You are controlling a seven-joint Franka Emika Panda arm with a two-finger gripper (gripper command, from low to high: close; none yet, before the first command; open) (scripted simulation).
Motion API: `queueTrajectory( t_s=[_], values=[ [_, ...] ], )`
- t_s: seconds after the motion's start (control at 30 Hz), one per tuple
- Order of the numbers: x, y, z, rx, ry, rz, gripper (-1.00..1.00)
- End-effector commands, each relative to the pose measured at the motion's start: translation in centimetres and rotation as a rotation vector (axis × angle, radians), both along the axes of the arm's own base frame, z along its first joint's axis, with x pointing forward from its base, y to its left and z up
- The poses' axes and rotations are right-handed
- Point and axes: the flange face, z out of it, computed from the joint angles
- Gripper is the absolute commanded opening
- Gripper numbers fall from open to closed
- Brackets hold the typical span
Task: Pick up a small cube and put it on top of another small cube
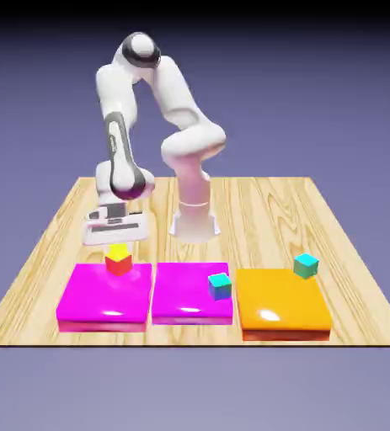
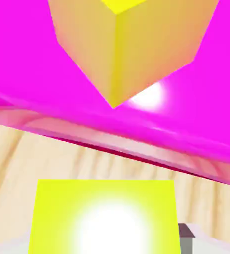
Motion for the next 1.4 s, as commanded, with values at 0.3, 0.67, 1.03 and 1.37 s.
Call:
queueTrajectory(
  t_s=[0.3,0.67,1.03,1.37],
  values=[
    [-0.3,0.2,2.4,0.017,0.035,0.007,-1.00],
    [9.4,-4.5,9.8,0.012,-0.072,0.462,-1.00],
    [12.8,-2.6,13.9,0.007,0.003,0.948,-1.00],
    [13.4,-1.0,8.4,-0.010,0.050,1.031,-1.00]
  ],
)
